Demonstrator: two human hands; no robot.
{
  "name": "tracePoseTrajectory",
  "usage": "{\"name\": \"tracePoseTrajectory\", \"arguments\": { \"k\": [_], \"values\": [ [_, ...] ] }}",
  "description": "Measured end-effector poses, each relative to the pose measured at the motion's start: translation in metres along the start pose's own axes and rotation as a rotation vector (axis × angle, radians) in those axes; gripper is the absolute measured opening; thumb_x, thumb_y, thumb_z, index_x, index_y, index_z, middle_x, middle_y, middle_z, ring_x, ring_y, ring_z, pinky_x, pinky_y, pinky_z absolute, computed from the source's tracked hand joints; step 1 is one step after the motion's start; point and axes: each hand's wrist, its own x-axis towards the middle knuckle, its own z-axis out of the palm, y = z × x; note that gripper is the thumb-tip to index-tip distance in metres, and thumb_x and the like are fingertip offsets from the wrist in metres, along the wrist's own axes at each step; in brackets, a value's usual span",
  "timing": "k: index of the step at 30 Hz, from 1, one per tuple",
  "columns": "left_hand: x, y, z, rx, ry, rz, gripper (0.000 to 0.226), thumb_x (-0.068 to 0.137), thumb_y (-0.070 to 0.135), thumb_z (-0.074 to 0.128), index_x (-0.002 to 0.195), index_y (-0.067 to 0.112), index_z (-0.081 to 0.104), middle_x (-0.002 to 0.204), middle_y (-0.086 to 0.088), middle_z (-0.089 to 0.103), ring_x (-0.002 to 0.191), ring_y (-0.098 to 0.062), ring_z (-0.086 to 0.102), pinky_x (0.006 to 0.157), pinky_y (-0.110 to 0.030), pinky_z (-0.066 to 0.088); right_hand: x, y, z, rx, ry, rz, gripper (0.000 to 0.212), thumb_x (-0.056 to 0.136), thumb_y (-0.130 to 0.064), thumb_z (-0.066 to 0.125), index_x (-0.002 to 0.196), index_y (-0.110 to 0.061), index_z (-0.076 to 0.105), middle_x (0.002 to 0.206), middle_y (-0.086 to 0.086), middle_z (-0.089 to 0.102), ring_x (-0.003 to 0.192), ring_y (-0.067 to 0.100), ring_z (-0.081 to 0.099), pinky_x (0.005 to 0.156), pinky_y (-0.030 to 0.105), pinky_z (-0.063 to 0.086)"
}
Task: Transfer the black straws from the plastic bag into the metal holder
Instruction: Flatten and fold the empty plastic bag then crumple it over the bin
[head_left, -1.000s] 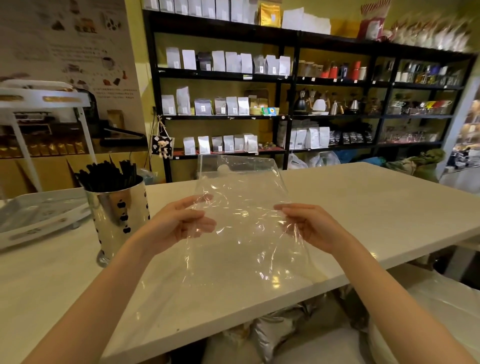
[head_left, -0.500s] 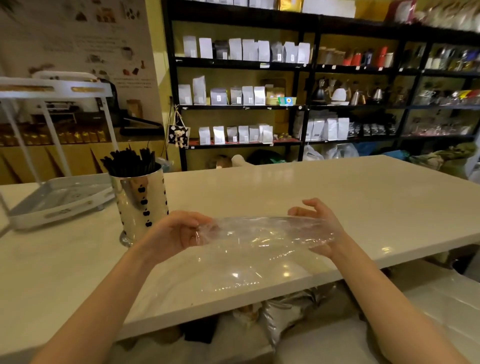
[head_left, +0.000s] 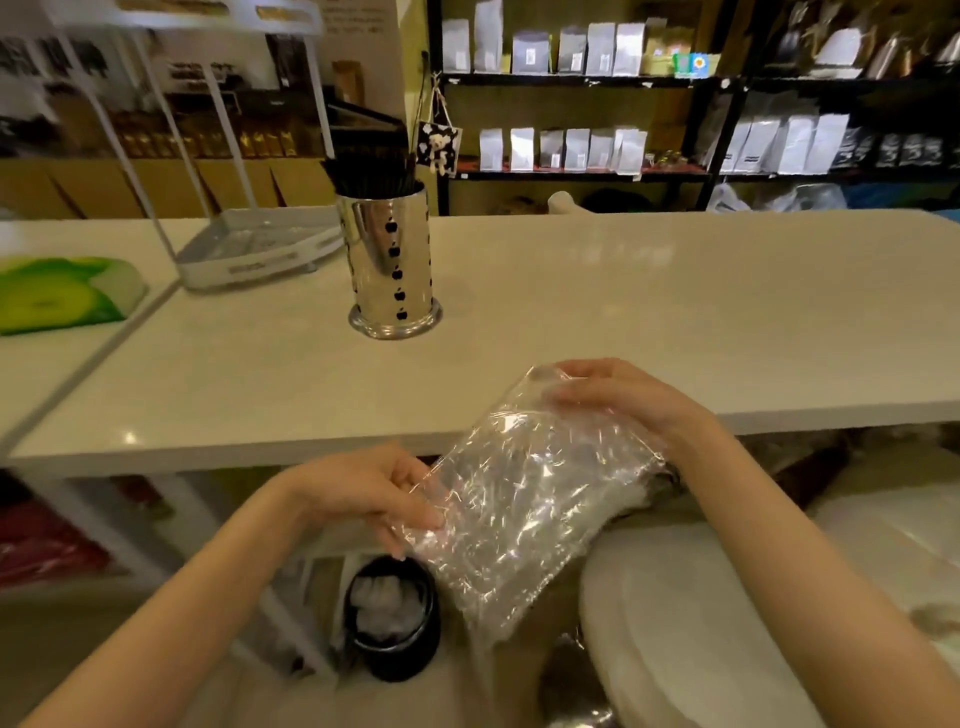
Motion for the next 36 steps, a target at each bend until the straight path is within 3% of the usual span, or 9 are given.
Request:
{"name": "tracePoseTrajectory", "arguments": {
  "k": [5, 12, 16, 19, 23, 27, 30, 33, 36],
  "values": [
    [-0.027, -0.071, 0.027, -0.307, -0.007, -0.067, 0.03, 0.054, 0.03, 0.083, 0.077, 0.015, 0.07, 0.061, 0.004, 0.07, 0.057, -0.005, 0.066, 0.053, -0.017, 0.055, -0.005, 0.044, 0.054, 0.587, 0.057, 0.199, 0.029, 0.092, -0.026, 0.049, 0.081, -0.01, 0.071, 0.066, 0.002, 0.073, 0.059, 0.016, 0.069, 0.06, 0.024, 0.056],
    [-0.044, -0.201, 0.088, -0.706, 0.362, -0.259, 0.013, 0.079, 0.007, 0.064, 0.072, 0.014, 0.072, 0.08, 0.001, 0.072, 0.074, -0.007, 0.065, 0.06, -0.021, 0.055, -0.023, 0.198, 0.16, 0.884, 0.059, 0.509, 0.068, 0.084, -0.058, 0.039, 0.119, -0.002, 0.056, 0.107, 0.016, 0.062, 0.102, 0.031, 0.055, 0.099, 0.046, 0.038],
    [-0.036, -0.27, 0.108, -0.785, 0.562, -0.409, 0.01, 0.075, 0.002, 0.067, 0.081, 0.009, 0.064, 0.086, -0.008, 0.067, 0.073, -0.014, 0.066, 0.056, -0.023, 0.056, -0.036, 0.259, 0.226, 0.64, 0.104, 0.726, 0.051, 0.086, -0.056, 0.046, 0.111, -0.013, 0.06, 0.113, 0.015, 0.066, 0.107, 0.033, 0.06, 0.094, 0.047, 0.047],
    [-0.014, -0.311, 0.118, -0.744, 0.639, -0.481, 0.014, 0.074, -0.001, 0.067, 0.082, 0.009, 0.063, 0.074, -0.007, 0.066, 0.052, -0.009, 0.065, 0.05, -0.02, 0.054, -0.02, 0.303, 0.259, 0.337, 0.309, 0.724, 0.04, 0.076, -0.014, 0.071, 0.112, -0.013, 0.055, 0.101, 0.011, 0.063, 0.089, 0.025, 0.062, 0.072, 0.033, 0.05],
    [0.032, -0.376, 0.115, -0.804, 0.767, -0.465, 0.047, 0.076, -0.005, 0.063, 0.115, 0.014, 0.044, 0.078, -0.014, 0.062, 0.062, -0.021, 0.063, 0.047, -0.021, 0.054, 0.03, 0.369, 0.279, 0.466, 0.502, 0.515, 0.051, 0.081, 0.022, 0.047, 0.113, -0.017, 0.04, 0.079, 0.011, 0.048, 0.063, 0.022, 0.05, 0.046, 0.02, 0.051],
    [0.081, -0.462, 0.09, -0.954, 0.891, -0.423, 0.049, 0.085, -0.001, 0.053, 0.119, 0.032, 0.039, 0.083, -0.017, 0.059, 0.047, -0.021, 0.063, 0.038, -0.025, 0.047, 0.085, 0.455, 0.289, 0.452, 0.468, 0.476, 0.028, 0.089, 0.014, 0.039, 0.082, -0.011, 0.048, 0.073, 0.01, 0.045, 0.061, 0.022, 0.05, 0.05, 0.022, 0.051],
    [0.112, -0.511, 0.074, -0.887, 0.913, -0.394, 0.026, 0.086, -0.004, 0.044, 0.102, 0.015, 0.052, 0.075, -0.012, 0.052, 0.036, -0.016, 0.059, 0.031, -0.017, 0.036, 0.123, 0.507, 0.297, 0.298, 0.422, 0.451, 0.037, 0.086, 0.013, 0.042, 0.064, -0.013, 0.056, 0.062, 0.0, 0.058, 0.054, 0.01, 0.055, 0.057, 0.021, 0.048],
    [0.14, -0.557, 0.065, -0.828, 0.991, -0.4, 0.02, 0.083, -0.011, 0.045, 0.088, 0.005, 0.056, 0.073, -0.002, 0.052, 0.034, -0.008, 0.058, 0.035, -0.016, 0.035, 0.162, 0.55, 0.305, -0.014, 0.328, 0.379, 0.015, 0.088, -0.002, 0.055, 0.08, -0.012, 0.063, 0.069, -0.012, 0.063, 0.066, 0.0, 0.055, 0.059, 0.003, 0.041],
    [0.169, -0.597, 0.053, -0.857, 0.989, -0.348, 0.019, 0.088, -0.004, 0.042, 0.091, 0.01, 0.054, 0.084, 0.004, 0.052, 0.05, -0.011, 0.063, 0.048, -0.021, 0.039, 0.197, 0.596, 0.302, -0.194, 0.226, 0.389, 0.017, 0.094, -0.025, 0.05, 0.1, -0.015, 0.063, 0.098, 0.0, 0.063, 0.086, 0.009, 0.054, 0.071, 0.012, 0.04]
  ]
}}
